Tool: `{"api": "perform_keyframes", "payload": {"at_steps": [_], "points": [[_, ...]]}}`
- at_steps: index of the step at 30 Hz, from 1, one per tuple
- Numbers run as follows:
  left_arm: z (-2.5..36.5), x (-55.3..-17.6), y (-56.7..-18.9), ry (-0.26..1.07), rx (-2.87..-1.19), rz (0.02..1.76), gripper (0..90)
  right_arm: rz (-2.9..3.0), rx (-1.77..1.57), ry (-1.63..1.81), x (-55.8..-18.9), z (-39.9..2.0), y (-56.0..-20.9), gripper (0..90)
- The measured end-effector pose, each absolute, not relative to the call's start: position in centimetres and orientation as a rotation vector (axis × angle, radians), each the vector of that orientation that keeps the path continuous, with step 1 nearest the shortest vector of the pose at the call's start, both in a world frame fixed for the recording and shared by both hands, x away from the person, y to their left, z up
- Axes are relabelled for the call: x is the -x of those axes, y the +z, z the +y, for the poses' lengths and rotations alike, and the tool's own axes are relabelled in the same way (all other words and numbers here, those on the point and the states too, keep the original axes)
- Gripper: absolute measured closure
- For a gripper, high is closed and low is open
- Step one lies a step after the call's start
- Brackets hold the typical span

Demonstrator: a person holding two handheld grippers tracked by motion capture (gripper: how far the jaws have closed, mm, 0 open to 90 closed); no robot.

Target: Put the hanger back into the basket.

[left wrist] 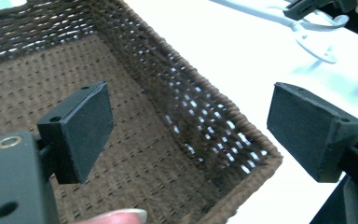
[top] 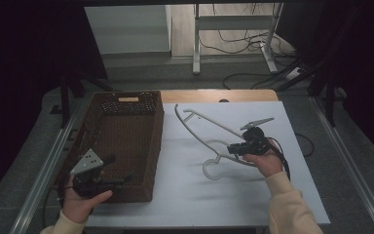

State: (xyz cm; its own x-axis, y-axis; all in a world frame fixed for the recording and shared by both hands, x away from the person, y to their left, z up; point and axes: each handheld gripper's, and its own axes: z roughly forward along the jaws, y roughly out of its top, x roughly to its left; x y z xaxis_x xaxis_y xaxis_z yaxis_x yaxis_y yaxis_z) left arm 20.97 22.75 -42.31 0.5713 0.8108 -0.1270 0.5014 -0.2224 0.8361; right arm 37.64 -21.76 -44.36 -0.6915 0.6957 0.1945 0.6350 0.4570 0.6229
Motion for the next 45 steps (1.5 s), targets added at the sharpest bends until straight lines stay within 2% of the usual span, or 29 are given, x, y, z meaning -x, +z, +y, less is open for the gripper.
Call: {"api": "perform_keyframes", "payload": {"at_steps": [20, 45], "points": [[17.3, -21.6, -41.2, 0.372, -1.929, 0.925, 15.2, 2.419, -1.530, 1.526, -37.5, -21.7, -43.6, 80.8], [9.4, -23.0, -43.1, 0.276, -1.919, 0.873, 17.1, 2.303, -1.659, 1.748, -37.4, -21.3, -43.7, 80.7]]}}
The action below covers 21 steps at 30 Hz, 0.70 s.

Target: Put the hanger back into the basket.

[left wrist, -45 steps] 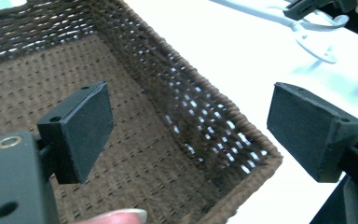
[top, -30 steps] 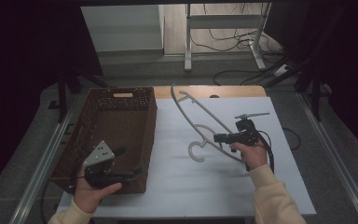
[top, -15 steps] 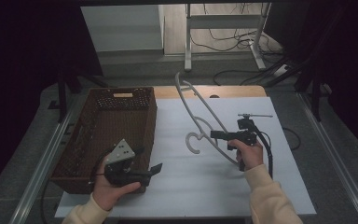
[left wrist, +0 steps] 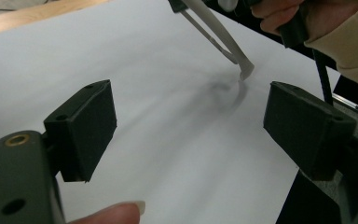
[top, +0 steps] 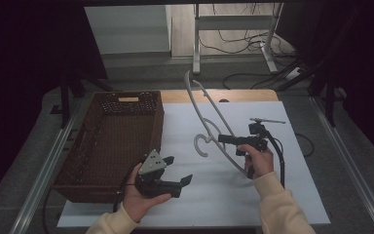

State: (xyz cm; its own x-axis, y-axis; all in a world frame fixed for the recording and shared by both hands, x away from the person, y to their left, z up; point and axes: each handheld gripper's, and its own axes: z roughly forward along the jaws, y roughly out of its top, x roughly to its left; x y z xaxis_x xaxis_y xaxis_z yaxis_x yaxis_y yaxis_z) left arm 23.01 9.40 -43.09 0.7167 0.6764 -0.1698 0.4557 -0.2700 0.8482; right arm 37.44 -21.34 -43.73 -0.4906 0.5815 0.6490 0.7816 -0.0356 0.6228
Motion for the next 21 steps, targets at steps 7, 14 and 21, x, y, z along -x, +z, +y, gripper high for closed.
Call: {"api": "perform_keyframes", "payload": {"at_steps": [7, 14, 21], "points": [[8.2, -23.5, -44.4, 0.248, -1.926, 0.890, 17.1, -2.014, 1.487, -1.551, -37.5, -21.3, -43.9, 80.7], [6.7, -24.3, -45.3, 0.228, -1.915, 0.900, 17.2, -2.007, 1.504, -1.553, -37.6, -21.2, -44.1, 80.7], [4.9, -25.8, -46.3, 0.181, -1.864, 0.939, 18.0, -1.988, 1.522, -1.559, -37.7, -21.2, -44.3, 80.7]]}}
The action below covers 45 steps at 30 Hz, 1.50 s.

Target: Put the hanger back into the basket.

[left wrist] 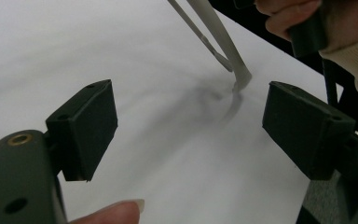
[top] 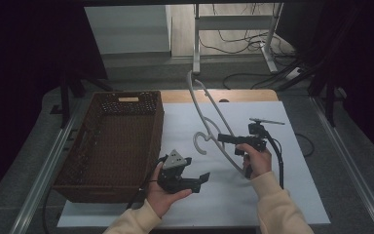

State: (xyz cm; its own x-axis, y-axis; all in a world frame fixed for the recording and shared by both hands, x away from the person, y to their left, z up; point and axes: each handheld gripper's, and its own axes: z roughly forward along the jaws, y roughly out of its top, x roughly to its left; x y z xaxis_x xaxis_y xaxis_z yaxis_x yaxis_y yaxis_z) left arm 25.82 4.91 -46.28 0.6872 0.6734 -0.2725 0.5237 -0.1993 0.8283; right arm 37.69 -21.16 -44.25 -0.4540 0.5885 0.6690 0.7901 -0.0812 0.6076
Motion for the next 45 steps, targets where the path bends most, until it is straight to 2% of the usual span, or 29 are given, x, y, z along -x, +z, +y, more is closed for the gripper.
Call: {"api": "perform_keyframes", "payload": {"at_steps": [11, 19, 28, 32, 34, 35, 36, 37, 38, 39, 42, 45], "points": [[3.3, -27.4, -47.4, 0.130, -1.782, 0.970, 20.0, -1.917, 1.541, -1.614, -37.6, -21.0, -44.3, 80.7], [2.0, -28.3, -47.7, 0.141, -1.746, 0.995, 21.5, -1.885, 1.559, -1.633, -37.7, -21.0, -44.6, 80.7], [0.3, -29.3, -48.4, 0.074, -1.663, 1.034, 26.5, -1.834, 1.583, -1.661, -37.7, -21.1, -45.0, 80.7], [-0.5, -29.7, -48.7, 0.055, -1.618, 1.054, 32.8, -1.811, 1.583, -1.677, -37.7, -21.1, -45.0, 80.7], [-0.7, -29.8, -48.8, 0.059, -1.611, 1.053, 39.5, -1.804, 1.584, -1.682, -37.7, -21.1, -45.1, 80.7], [-0.8, -29.9, -48.8, 0.054, -1.604, 1.054, 39.5, -1.804, 1.584, -1.682, -37.7, -21.1, -45.1, 80.7], [-0.9, -29.9, -48.9, 0.050, -1.594, 1.055, 45.3, -1.787, 1.585, -1.682, -37.8, -21.1, -45.2, 80.7], [-1.0, -30.0, -48.9, 0.043, -1.590, 1.053, 45.3, -1.787, 1.585, -1.682, -37.8, -21.1, -45.2, 80.7], [-1.1, -30.1, -48.9, 0.035, -1.583, 1.055, 51.6, -1.774, 1.581, -1.682, -37.8, -21.2, -45.3, 80.7], [-1.2, -30.1, -49.0, 0.024, -1.579, 1.054, 51.6, -1.774, 1.581, -1.682, -37.8, -21.2, -45.3, 80.7], [-1.4, -30.3, -49.2, -0.015, -1.549, 1.053, 59.4, -1.748, 1.595, -1.688, -37.8, -21.3, -45.4, 80.7], [-1.7, -30.2, -49.2, -0.033, -1.525, 1.039, 72.0, -1.727, 1.602, -1.691, -37.8, -21.3, -45.5, 80.7]]}}
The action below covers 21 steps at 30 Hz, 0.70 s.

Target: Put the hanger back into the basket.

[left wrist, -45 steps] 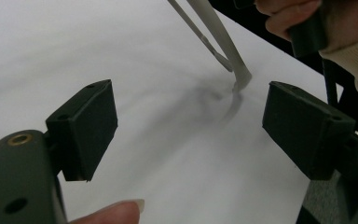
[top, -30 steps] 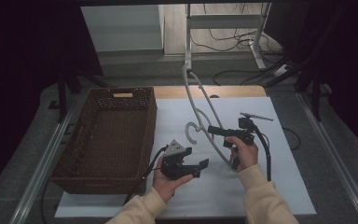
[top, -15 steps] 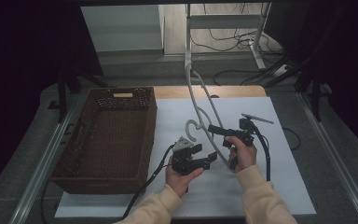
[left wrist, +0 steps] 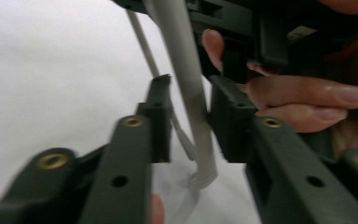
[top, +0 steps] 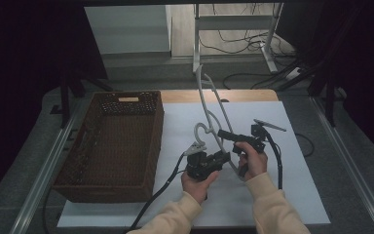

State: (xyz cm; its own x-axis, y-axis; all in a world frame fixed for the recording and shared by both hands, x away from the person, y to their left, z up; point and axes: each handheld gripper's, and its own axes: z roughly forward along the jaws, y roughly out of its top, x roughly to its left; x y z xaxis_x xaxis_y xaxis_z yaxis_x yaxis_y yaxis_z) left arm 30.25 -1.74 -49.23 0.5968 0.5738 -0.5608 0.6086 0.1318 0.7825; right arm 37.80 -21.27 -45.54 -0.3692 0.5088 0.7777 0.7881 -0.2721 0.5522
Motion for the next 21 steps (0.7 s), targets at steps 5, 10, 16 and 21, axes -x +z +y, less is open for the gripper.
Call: {"api": "perform_keyframes", "payload": {"at_steps": [5, 10, 16, 21], "points": [[-1.4, -30.6, -49.3, -0.092, -1.511, 1.029, 76.2, -1.721, 1.594, -1.694, -37.9, -21.4, -45.6, 80.5], [-1.0, -30.9, -49.2, -0.158, -1.472, 1.016, 79.9, -1.700, 1.558, -1.710, -37.9, -21.5, -45.5, 79.6], [-0.3, -31.4, -49.1, -0.218, -1.466, 1.002, 81.8, -1.701, 1.532, -1.733, -38.0, -21.6, -45.3, 76.0], [0.3, -31.7, -48.9, -0.239, -1.481, 0.983, 82.0, -1.689, 1.530, -1.740, -38.1, -21.8, -45.2, 70.6]]}}
